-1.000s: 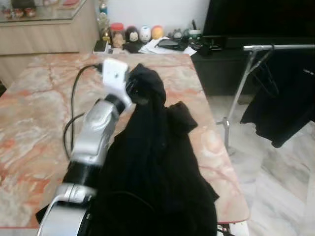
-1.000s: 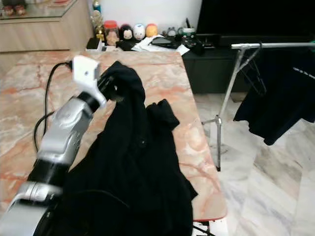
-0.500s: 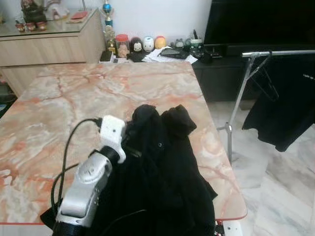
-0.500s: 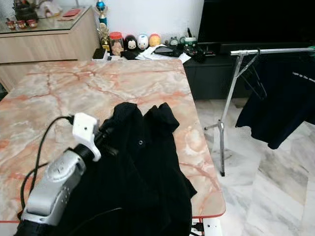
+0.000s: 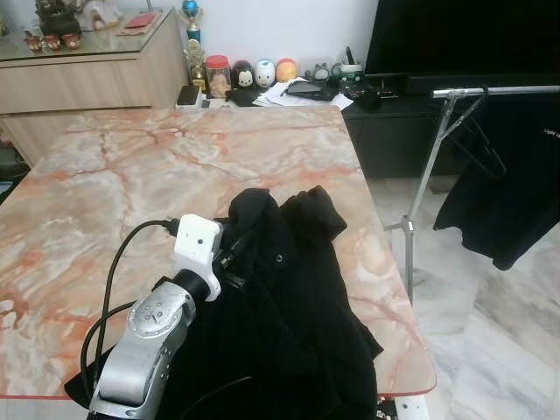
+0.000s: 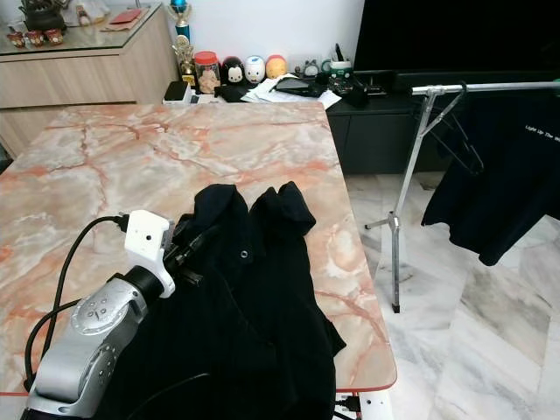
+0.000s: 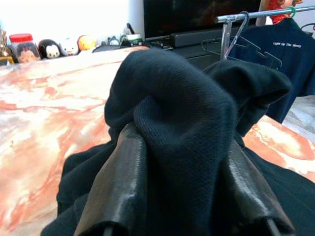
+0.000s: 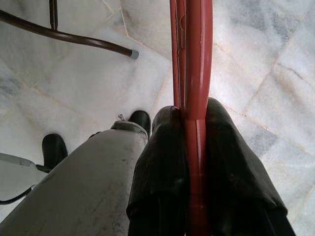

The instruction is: Hang hanger

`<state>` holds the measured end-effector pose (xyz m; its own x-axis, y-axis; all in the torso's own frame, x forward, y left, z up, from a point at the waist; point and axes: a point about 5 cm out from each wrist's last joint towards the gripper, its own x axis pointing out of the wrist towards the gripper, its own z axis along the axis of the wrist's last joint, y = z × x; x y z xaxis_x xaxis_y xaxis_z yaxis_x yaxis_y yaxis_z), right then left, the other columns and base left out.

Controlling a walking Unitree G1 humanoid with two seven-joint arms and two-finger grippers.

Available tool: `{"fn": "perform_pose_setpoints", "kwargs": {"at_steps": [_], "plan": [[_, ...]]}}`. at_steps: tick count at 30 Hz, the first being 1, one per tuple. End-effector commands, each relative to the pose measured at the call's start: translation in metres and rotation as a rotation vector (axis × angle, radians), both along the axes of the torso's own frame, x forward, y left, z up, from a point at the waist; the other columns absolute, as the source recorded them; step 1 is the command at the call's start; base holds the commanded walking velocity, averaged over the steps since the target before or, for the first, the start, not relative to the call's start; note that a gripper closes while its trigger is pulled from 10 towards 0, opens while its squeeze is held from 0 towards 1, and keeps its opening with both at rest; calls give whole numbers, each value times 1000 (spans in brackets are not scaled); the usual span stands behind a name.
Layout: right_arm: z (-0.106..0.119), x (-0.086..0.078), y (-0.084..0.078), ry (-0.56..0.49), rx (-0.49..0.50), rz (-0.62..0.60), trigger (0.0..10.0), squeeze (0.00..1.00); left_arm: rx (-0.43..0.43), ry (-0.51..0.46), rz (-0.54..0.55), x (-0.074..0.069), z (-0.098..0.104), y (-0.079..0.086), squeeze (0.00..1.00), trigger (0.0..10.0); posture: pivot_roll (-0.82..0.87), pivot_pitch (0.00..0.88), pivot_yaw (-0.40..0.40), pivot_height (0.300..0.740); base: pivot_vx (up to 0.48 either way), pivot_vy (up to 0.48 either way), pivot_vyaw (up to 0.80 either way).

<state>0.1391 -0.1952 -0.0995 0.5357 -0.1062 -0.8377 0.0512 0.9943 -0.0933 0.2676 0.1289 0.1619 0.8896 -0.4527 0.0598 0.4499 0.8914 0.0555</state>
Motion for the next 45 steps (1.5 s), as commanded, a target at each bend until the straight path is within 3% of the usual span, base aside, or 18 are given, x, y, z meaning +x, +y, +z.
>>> {"fn": "perform_pose_setpoints", "kwargs": {"at_steps": [1, 25, 34, 35, 36, 45], "plan": [[0, 0, 1, -7, -3, 10, 10000, 0, 6, 2, -11, -4, 1, 1, 1000, 10000, 25, 0, 6, 740, 0, 0, 0], [1, 0, -2, -4, -9, 15, 10000, 0, -60, -19, 78, -14, 6, 7, 1000, 10000, 32, 0, -11, 740, 0, 0, 0], [1, 1, -2, -4, -11, 15, 10000, 0, -60, 12, 81, -15, -3, 6, 1000, 10000, 27, 0, -12, 740, 0, 0, 0], [1, 0, -2, -4, -11, 15, 10000, 0, -58, 17, 88, -16, -4, 6, 678, 10000, 24, 0, -11, 740, 0, 0, 0], [1, 0, -2, -4, -11, 15, 10000, 0, -55, 23, 103, -16, -7, 7, 0, 10000, 24, 0, -11, 740, 0, 0, 0], [0, 0, -3, -2, -11, 19, 10000, 0, -73, 33, 148, -19, -12, 14, 0, 10000, 25, 0, -14, 740, 0, 0, 0]]}}
